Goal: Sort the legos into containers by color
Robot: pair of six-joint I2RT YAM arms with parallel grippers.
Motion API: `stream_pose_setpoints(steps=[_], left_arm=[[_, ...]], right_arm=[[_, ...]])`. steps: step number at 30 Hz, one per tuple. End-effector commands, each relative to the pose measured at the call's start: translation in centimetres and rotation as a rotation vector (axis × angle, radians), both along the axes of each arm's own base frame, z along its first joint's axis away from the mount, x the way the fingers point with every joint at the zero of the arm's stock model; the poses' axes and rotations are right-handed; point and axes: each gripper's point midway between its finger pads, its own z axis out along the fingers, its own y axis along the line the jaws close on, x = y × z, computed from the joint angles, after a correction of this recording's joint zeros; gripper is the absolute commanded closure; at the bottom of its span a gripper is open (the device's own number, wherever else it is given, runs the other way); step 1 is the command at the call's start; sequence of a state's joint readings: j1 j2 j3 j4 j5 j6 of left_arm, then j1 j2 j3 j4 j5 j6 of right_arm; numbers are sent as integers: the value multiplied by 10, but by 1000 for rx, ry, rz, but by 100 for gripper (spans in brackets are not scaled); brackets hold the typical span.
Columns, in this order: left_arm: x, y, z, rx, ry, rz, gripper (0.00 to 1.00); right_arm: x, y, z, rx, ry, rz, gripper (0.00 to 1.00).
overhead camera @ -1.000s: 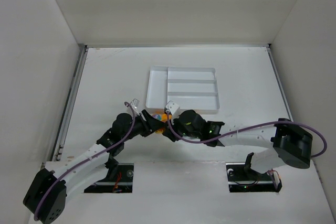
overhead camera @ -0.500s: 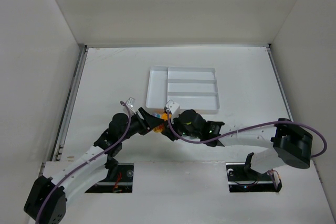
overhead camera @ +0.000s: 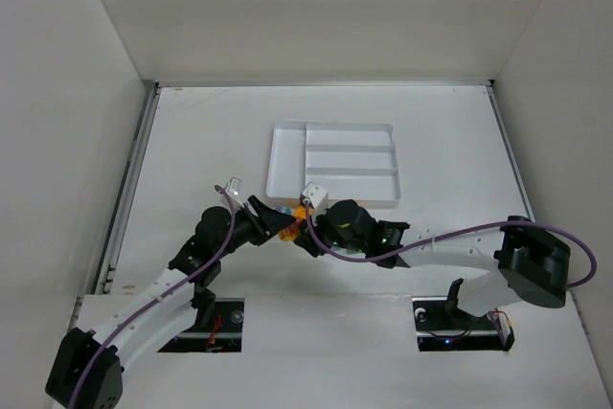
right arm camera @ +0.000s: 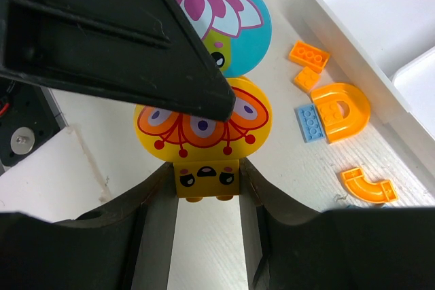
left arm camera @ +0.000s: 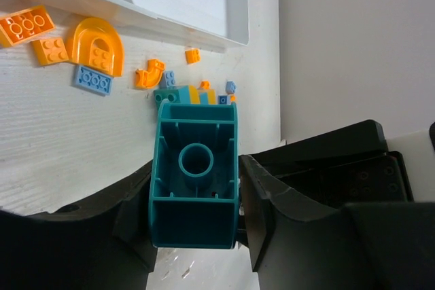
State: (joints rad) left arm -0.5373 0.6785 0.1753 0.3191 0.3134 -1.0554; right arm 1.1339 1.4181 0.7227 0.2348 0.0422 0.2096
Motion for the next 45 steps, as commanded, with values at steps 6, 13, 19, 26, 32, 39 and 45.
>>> stream_pose_setpoints(steps=[6,13,19,26,32,39,45], left_arm=[[4,6,5,-4,-43,22,50],[0,2,3,8,-46,-7,61],[-1,2,1,22,-47,-11,69],[2,4,5,40,-71,-3,73],[8,10,6,63,-82,18,84],[21,25,16,69,-102,80,87],[29,32,22,61,-114,118,88]], right_arm=[[2,1,5,28,-11,-10,78],[2,0,6,30,-12,-10,78],[2,0,3,25,-9,-13,78],[1,-5,-3,8,1,-19,79],[-1,-9,-9,0,14,-23,80],[-4,-17,-18,-15,26,-53,80],[-3,-20,-14,-2,19,-72,80]])
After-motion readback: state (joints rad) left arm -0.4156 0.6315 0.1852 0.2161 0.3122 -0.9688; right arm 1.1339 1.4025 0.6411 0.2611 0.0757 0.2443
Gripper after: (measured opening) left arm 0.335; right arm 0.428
